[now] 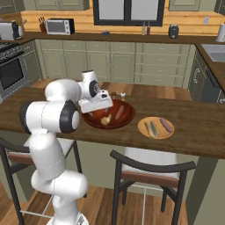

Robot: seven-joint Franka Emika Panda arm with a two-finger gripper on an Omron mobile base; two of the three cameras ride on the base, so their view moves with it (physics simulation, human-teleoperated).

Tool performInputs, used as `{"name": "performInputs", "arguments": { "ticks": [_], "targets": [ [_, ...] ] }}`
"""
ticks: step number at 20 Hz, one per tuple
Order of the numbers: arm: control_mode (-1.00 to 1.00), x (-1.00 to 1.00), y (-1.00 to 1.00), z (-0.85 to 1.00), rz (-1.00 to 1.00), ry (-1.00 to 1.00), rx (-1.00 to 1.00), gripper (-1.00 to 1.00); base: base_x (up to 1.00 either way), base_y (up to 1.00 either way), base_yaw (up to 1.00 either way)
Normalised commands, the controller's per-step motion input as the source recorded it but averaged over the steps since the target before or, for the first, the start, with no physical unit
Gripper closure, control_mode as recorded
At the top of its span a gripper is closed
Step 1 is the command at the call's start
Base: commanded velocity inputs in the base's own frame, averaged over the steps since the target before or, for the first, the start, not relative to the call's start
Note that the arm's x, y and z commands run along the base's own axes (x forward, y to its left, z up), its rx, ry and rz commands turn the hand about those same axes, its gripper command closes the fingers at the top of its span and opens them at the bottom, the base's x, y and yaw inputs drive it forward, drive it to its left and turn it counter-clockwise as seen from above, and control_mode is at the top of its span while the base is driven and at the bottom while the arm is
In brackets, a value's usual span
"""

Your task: Place one bun and one sausage from the bowl on each plate.

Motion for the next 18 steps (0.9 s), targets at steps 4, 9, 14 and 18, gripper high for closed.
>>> {"name": "performInputs", "arguments": {
  "ticks": [4, 9, 14, 18],
  "targets": [
    [-1.0, 0.7, -0.16, -0.02, -0.16, -0.05, 0.0, -1.0, 0.0, 0.0, 0.0],
    [-1.0, 0.47, -0.17, -0.15, -0.09, 0.03, 0.0, -1.0, 0.0, 0.0, 0.0],
    [-1.0, 0.18, -0.02, -0.45, -0.03, 0.06, 0.0, -1.0, 0.0, 0.0, 0.0],
    [-1.0, 0.06, -0.12, -0.37, -0.02, 0.01, 0.0, -1.0, 0.0, 0.0, 0.0]
  ]
}}
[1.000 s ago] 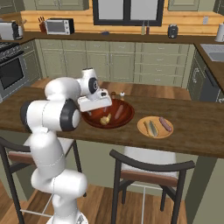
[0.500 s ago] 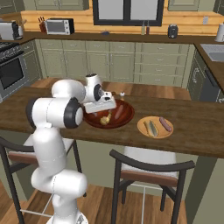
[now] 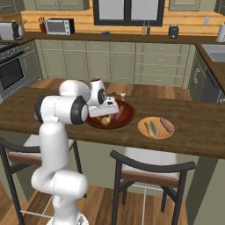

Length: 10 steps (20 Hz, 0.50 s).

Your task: Place one bun and one sausage from the bowl on each plate.

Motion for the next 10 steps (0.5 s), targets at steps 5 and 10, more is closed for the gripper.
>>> {"name": "performInputs", "arguments": {
  "ticks": [5, 10],
  "targets": [
    [-1.0, 0.05, -0.26, -0.36, -0.02, 0.0, 0.0, -1.0, 0.0, 0.0, 0.0],
    [-1.0, -0.06, -0.01, -0.25, 0.0, -0.01, 0.0, 1.0, 0.0, 0.0, 0.0]
  ]
}}
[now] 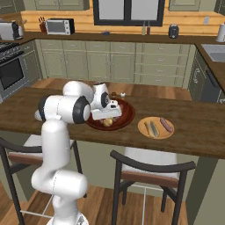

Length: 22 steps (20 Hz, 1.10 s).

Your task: Place one bun and one sausage from the bowl on each plate.

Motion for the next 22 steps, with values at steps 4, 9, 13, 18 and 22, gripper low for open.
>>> {"name": "performInputs", "arguments": {
  "ticks": [4, 9, 13, 18, 22],
  "targets": [
    [-1.0, -0.51, 0.08, 0.68, 0.0, -0.24, 0.0, 1.0, 0.0, 0.0, 0.0],
    [-1.0, -0.71, 0.34, 1.0, 0.0, -0.27, 0.0, 1.0, 0.0, 0.0, 0.0],
    [-1.0, -0.88, 0.44, 1.0, 0.0, -0.12, 0.0, 1.0, 0.0, 0.0, 0.0],
    [-1.0, -0.49, 0.68, 0.89, 0.0, -0.01, 0.01, 1.0, 0.0, 0.0, 0.0],
    [-1.0, -0.11, 1.0, 0.48, 0.01, 0.04, 0.0, 1.0, 0.0, 0.0, 0.0]
  ]
}}
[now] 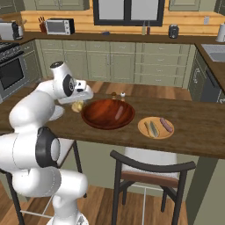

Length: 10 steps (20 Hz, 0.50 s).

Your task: Place one bun and one sausage from the bowl on each plate.

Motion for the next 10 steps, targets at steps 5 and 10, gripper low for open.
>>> {"name": "performInputs", "arguments": {
  "ticks": [5, 10],
  "targets": [
    [-1.0, 0.0, 1.0, 0.12, 0.03, 0.08, 0.0, 1.0, 0.0, 0.0, 0.0],
    [-1.0, 0.19, 1.0, -0.06, 0.04, 0.1, 0.05, 1.0, 0.0, 0.0, 0.0]
  ]
}}
